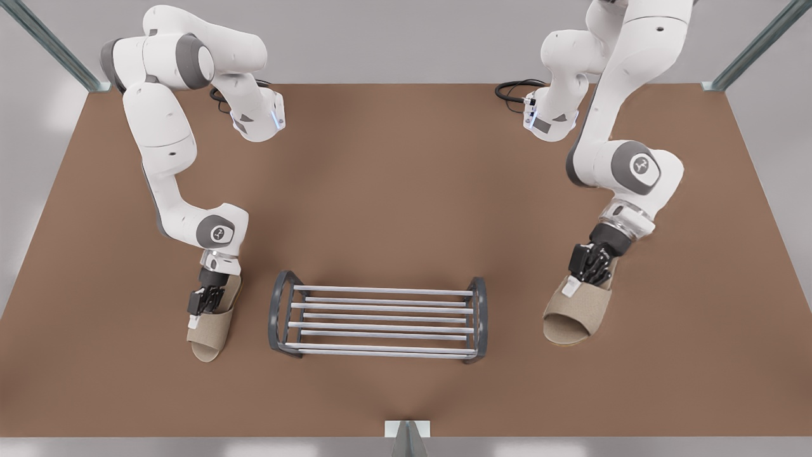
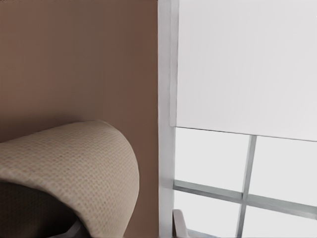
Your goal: Place the right shoe on the shoe rack with the right arm, and place the left shoe on the shoe rack with the left arm
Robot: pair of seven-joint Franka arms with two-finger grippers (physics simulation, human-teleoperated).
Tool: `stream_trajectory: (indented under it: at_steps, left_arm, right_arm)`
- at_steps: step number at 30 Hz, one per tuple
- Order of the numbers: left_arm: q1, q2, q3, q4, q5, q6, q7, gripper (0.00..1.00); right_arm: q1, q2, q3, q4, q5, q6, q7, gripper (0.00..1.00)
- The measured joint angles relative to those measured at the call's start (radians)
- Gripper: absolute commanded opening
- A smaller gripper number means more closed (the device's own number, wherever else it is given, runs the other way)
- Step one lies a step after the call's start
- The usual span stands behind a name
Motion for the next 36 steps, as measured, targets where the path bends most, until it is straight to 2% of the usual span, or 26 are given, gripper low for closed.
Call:
stream_trajectory:
  at_steps: [4, 5, 7, 8, 9, 10, 14, 19, 25, 27, 29, 30, 36]
  left_arm:
    - [0.001, 0.032, -0.190, 0.136, -0.014, 0.273, -0.151, 0.29]
    - [0.008, 0.058, -0.240, 0.186, -0.024, 0.334, -0.185, 0.29]
    - [0.006, 0.110, -0.333, 0.265, -0.039, 0.440, -0.247, 0.29]
    - [0.001, 0.153, -0.372, 0.323, -0.044, 0.481, -0.277, 0.29]
    - [-0.022, 0.208, -0.396, 0.391, -0.048, 0.519, -0.305, 0.29]
    - [-0.049, 0.255, -0.408, 0.446, -0.051, 0.552, -0.331, 0.29]
    - [-0.139, 0.440, -0.418, 0.637, -0.052, 0.639, -0.423, 0.29]
    - [-0.211, 0.613, -0.411, 0.784, -0.029, 0.686, -0.512, 0.29]
    - [-0.218, 0.745, -0.403, 0.859, 0.031, 0.681, -0.591, 0.32]
    - [-0.218, 0.766, -0.388, 0.870, 0.046, 0.670, -0.614, 0.56]
    - [-0.218, 0.774, -0.372, 0.873, 0.058, 0.657, -0.635, 0.88]
    - [-0.217, 0.775, -0.365, 0.871, 0.070, 0.650, -0.646, 1.00]
    - [-0.243, 0.776, -0.346, 0.854, 0.118, 0.633, -0.689, 1.00]
  right_arm:
    - [0.001, -0.009, 0.000, 0.000, -0.014, 0.000, 0.014, 0.62]
    - [0.000, -0.010, 0.000, 0.000, -0.016, 0.000, 0.017, 0.57]
    - [0.001, -0.009, 0.000, 0.000, -0.020, 0.000, 0.023, 0.55]
    - [0.000, -0.009, 0.000, 0.001, -0.021, -0.001, 0.025, 0.44]
    - [0.000, -0.009, 0.000, 0.001, -0.022, 0.000, 0.028, 0.38]
    - [0.001, -0.009, 0.000, 0.001, -0.023, -0.001, 0.030, 0.32]
    - [0.001, -0.029, 0.000, 0.007, -0.024, 0.003, 0.036, 0.21]
    - [0.008, -0.143, 0.001, 0.044, -0.033, 0.073, 0.036, 0.21]
    - [0.030, -0.385, 0.001, 0.041, -0.003, 0.347, 0.047, 0.21]
    - [0.039, -0.441, 0.004, 0.038, -0.001, 0.444, 0.055, 0.21]
    - [0.059, -0.482, 0.006, 0.037, 0.001, 0.524, 0.063, 0.21]
    - [0.072, -0.496, 0.007, 0.037, 0.002, 0.558, 0.067, 0.21]
    - [0.086, -0.549, 0.010, 0.056, 0.009, 0.677, 0.088, 0.21]
